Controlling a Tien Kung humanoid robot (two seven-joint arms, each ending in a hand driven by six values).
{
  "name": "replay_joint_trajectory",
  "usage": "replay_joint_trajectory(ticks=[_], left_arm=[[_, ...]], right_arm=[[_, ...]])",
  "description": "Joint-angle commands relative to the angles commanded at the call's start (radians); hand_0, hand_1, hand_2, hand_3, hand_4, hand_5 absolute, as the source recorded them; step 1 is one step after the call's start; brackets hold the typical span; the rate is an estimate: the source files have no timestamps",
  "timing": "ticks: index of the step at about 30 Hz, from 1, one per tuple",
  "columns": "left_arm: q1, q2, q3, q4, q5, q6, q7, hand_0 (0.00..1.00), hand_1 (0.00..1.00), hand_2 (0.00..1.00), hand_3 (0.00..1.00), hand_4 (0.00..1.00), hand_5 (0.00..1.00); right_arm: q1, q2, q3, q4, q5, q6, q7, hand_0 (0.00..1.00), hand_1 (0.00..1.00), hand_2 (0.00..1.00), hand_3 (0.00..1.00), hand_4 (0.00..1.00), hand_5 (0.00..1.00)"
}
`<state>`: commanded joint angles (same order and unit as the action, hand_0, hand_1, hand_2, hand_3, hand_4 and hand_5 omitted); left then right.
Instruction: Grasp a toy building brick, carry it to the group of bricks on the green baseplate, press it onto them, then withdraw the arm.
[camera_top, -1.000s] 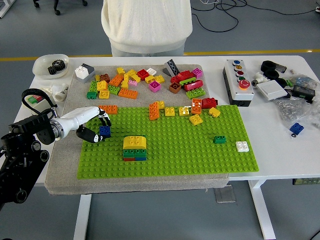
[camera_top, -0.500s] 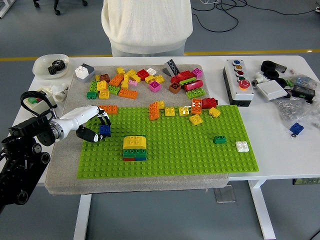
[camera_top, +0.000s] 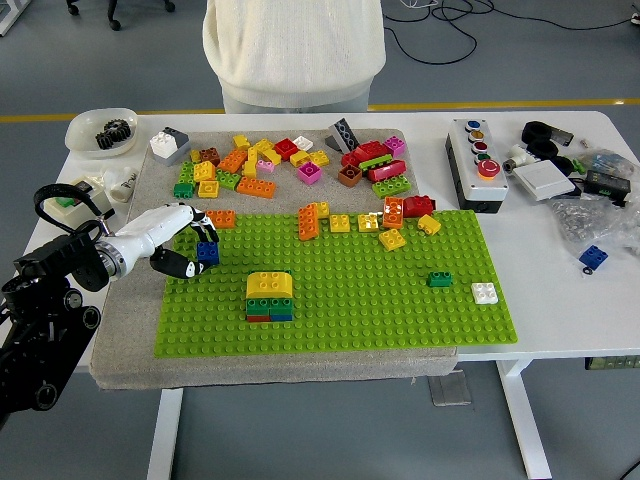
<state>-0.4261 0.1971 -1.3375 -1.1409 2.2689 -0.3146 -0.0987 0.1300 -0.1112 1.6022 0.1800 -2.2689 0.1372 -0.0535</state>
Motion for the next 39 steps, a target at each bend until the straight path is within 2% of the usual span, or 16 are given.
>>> replay_joint_trajectory(ticks=[26, 39], left_arm=[[-0.012, 0.009, -0.016, -0.033, 0.000, -0.002, 0.004, 0.998, 0.728, 0.503, 0.527, 0.774, 0.002], [-0.014, 0.023, -0.014, -0.060, 0.000, -0.015, 0.005, 0.998, 0.718, 0.501, 0.525, 0.767, 0.002]], right_arm=[[0.002, 0.000, 0.005, 0.000, 0.000, -0.001, -0.002, 0.749, 0.649, 0.729, 0.634, 0.896, 0.478], [0.002, -0.003, 0.008, 0.000, 0.000, -0.001, -0.003, 0.749, 0.648, 0.728, 0.633, 0.896, 0.478]])
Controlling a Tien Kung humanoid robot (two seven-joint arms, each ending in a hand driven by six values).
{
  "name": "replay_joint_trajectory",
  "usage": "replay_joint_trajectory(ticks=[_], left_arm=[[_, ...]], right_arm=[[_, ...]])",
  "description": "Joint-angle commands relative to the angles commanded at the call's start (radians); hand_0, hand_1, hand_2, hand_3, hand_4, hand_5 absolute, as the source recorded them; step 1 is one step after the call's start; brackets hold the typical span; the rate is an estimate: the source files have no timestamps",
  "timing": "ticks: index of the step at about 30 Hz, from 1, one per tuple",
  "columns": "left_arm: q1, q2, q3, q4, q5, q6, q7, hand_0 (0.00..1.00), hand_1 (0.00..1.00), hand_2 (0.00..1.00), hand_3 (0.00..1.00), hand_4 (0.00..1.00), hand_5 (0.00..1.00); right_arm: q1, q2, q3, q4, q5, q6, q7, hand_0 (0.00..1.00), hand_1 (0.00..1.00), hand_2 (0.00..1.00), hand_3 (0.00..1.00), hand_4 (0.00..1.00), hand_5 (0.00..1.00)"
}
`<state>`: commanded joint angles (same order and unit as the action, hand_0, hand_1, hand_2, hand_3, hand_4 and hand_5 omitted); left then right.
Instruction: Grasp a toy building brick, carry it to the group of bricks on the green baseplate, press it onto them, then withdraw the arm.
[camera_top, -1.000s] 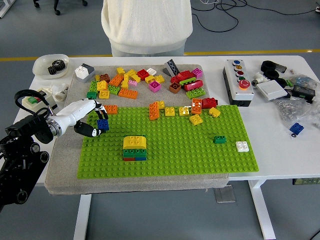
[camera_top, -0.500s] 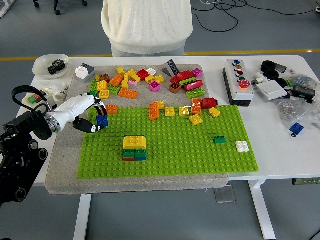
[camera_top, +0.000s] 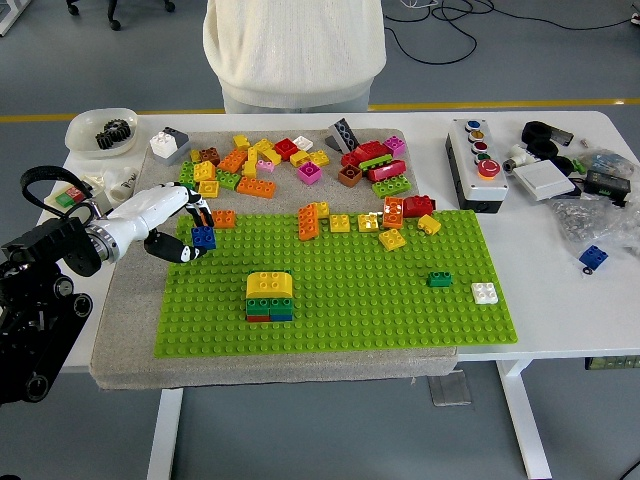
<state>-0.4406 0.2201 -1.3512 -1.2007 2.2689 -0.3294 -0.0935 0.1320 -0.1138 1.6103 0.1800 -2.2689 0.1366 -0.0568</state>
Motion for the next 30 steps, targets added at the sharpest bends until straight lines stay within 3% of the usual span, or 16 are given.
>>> replay_joint_trajectory(ticks=[11, 30], left_arm=[[-0.003, 0.015, 0.004, -0.019, 0.000, -0.009, -0.002, 0.998, 0.714, 0.501, 0.524, 0.765, 0.002], [-0.013, 0.065, 0.045, -0.070, 0.000, -0.026, -0.010, 0.998, 0.710, 0.500, 0.525, 0.769, 0.002]], right_arm=[[0.000, 0.000, 0.001, 0.000, 0.000, 0.001, -0.001, 0.748, 0.649, 0.729, 0.633, 0.896, 0.478], [-0.003, 0.000, 0.005, 0.000, 0.000, 0.003, -0.005, 0.749, 0.648, 0.728, 0.633, 0.896, 0.478]])
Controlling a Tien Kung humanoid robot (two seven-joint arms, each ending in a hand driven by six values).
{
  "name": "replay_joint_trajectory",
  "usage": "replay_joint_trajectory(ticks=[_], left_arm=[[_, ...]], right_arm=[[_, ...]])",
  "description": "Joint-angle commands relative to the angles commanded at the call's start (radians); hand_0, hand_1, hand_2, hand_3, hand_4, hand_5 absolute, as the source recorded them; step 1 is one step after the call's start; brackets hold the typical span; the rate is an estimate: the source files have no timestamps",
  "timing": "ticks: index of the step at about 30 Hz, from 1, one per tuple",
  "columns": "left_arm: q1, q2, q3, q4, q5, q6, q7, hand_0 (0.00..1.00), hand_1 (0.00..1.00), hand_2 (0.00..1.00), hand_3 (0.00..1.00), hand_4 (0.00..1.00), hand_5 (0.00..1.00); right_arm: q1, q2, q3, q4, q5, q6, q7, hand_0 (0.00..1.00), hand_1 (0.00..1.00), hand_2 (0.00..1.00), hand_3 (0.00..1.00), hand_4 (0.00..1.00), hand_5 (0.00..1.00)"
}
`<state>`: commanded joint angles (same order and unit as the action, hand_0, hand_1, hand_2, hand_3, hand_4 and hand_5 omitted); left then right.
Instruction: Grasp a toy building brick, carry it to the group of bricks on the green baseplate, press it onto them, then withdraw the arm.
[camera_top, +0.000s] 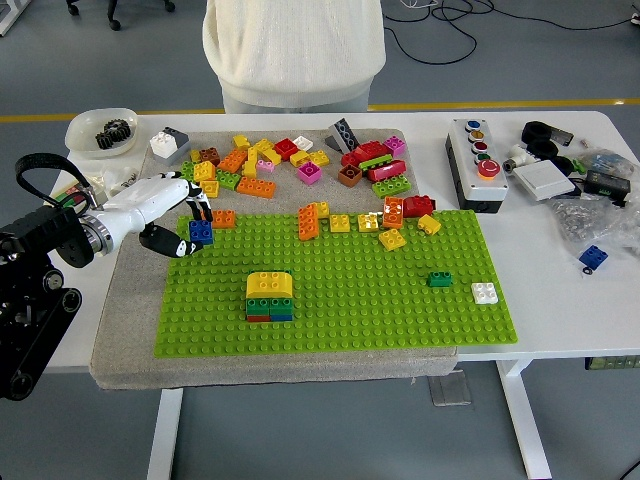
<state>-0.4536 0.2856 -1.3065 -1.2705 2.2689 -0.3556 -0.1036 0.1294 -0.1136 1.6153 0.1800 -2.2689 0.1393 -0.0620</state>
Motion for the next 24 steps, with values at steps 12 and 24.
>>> replay_joint_trajectory(ticks=[12, 24], left_arm=[[-0.006, 0.029, 0.016, -0.024, 0.000, -0.023, 0.001, 0.998, 0.709, 0.500, 0.526, 0.776, 0.002], [-0.008, 0.050, 0.025, -0.053, 0.000, -0.045, 0.003, 0.998, 0.708, 0.502, 0.529, 0.782, 0.002]], right_arm=[[0.001, -0.002, 0.001, 0.000, 0.000, 0.001, 0.000, 0.749, 0.650, 0.729, 0.633, 0.896, 0.478], [0.003, -0.004, 0.002, 0.000, 0.000, 0.000, 0.000, 0.749, 0.650, 0.729, 0.634, 0.896, 0.478]])
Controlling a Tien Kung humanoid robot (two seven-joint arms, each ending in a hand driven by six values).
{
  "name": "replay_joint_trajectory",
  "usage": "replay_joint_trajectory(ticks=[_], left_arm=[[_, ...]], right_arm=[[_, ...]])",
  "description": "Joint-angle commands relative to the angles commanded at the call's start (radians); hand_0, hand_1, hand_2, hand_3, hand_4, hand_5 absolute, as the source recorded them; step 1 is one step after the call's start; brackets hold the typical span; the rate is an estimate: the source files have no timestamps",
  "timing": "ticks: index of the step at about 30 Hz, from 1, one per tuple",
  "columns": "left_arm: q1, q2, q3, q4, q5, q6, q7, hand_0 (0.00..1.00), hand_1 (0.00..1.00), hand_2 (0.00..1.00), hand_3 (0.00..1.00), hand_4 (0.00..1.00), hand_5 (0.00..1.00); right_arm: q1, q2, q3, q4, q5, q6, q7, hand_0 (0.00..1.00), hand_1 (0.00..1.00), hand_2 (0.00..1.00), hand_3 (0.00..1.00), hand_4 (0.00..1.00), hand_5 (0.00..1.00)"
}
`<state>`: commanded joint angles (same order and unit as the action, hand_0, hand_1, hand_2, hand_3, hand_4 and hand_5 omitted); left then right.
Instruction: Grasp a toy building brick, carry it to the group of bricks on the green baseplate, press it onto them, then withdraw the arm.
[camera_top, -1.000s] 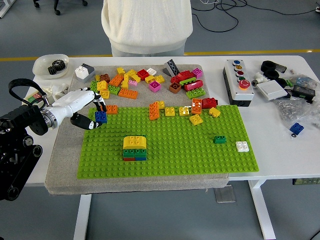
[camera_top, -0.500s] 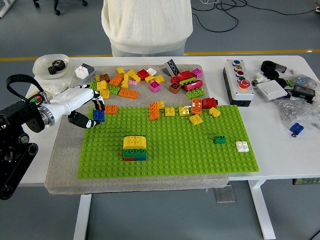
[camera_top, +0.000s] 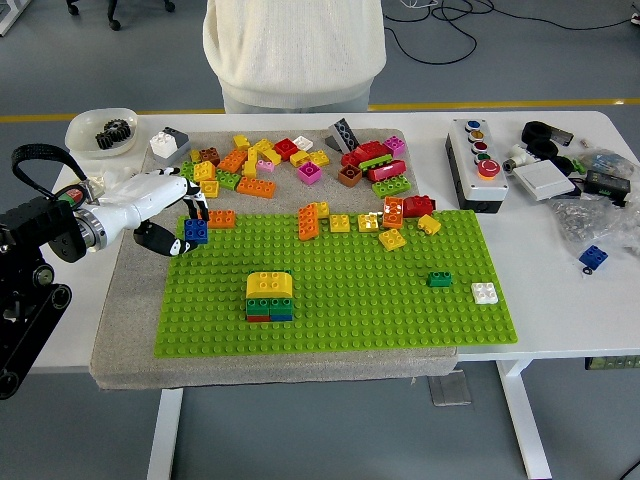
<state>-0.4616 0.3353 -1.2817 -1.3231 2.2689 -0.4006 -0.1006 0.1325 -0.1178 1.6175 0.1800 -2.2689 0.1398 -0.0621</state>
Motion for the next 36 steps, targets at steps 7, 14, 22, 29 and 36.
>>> replay_joint_trajectory(ticks=[7, 14, 22, 29, 36], left_arm=[[0.004, 0.014, -0.001, -0.034, -0.027, -0.024, 0.003, 0.998, 0.707, 0.502, 0.528, 0.784, 0.002], [0.010, 0.032, 0.001, -0.079, -0.059, -0.051, 0.009, 0.998, 0.706, 0.504, 0.532, 0.789, 0.002], [0.017, 0.049, 0.006, -0.129, -0.115, -0.086, 0.018, 0.998, 0.708, 0.507, 0.536, 0.796, 0.002], [0.022, 0.058, 0.017, -0.155, -0.143, -0.101, 0.031, 0.998, 0.708, 0.506, 0.536, 0.798, 0.002], [0.032, 0.054, 0.025, -0.173, -0.174, -0.116, 0.042, 0.998, 0.710, 0.507, 0.538, 0.805, 0.002]], right_arm=[[-0.001, -0.001, 0.000, 0.000, 0.000, 0.001, -0.001, 0.749, 0.650, 0.729, 0.633, 0.897, 0.479], [-0.002, -0.003, 0.003, 0.000, 0.000, 0.001, -0.001, 0.749, 0.651, 0.729, 0.634, 0.897, 0.479], [-0.002, -0.004, 0.006, 0.000, 0.000, 0.000, -0.002, 0.750, 0.651, 0.729, 0.633, 0.896, 0.479], [-0.003, -0.005, 0.010, 0.000, 0.000, 0.000, -0.003, 0.750, 0.651, 0.729, 0.634, 0.897, 0.479], [-0.005, -0.005, 0.012, 0.000, 0.000, 0.000, -0.004, 0.750, 0.651, 0.729, 0.633, 0.896, 0.478]])
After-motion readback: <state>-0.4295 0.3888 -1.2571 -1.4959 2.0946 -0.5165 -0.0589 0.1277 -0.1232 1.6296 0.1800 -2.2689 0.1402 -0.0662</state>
